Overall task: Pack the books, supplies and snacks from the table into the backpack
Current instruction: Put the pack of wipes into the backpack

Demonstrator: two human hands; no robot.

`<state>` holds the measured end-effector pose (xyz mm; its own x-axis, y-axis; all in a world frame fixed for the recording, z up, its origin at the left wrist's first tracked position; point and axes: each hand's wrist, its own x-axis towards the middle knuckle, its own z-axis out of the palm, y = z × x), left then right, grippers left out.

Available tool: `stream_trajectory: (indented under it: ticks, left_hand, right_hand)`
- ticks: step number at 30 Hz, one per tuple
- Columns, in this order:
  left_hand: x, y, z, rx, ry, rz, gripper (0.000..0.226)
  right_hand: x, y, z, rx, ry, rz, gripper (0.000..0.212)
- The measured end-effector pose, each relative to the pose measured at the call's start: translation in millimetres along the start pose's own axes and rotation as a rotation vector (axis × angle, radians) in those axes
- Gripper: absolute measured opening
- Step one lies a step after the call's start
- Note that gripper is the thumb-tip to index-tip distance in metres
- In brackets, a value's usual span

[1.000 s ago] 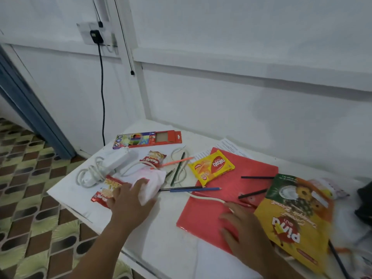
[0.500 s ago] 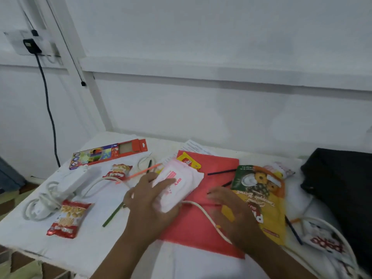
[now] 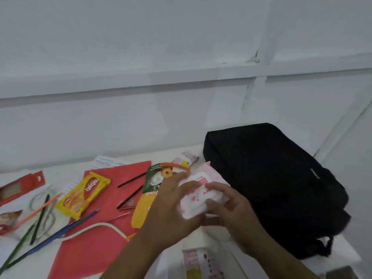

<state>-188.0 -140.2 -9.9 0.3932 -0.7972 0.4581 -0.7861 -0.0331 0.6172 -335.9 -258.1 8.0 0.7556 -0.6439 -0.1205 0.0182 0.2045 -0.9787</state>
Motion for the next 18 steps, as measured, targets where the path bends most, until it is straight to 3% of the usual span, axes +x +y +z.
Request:
stream_trajectory:
  ticks: [5, 9, 13, 15, 18]
  left_hand:
    - [30, 49, 60, -0.092, -0.092, 0.122, 0.069]
    - [41, 78, 107, -0.129, -0.13, 0.042, 0.074]
    - [45, 96, 156, -0.079, -0.227, -0.004, 0.085]
    - [49, 96, 176, 0.022, -0.292, 0.039, 0.072]
    - [51, 91, 196, 0.123, -0.293, 0.055, 0.035]
  right_hand:
    - [-25, -6, -79, -0.008, 0.291, -0.126, 0.025]
    - [-45, -12, -151, -0.054, 0.508, -0.19, 0.023]
    - [-65, -14, -218, -0.052, 0.615, -0.206, 0.024]
    - [-74, -13, -242, -0.04, 0.658, -0.211, 0.026]
    - [-86, -11, -266, -0.017, 0.703, -0.219, 0.027]
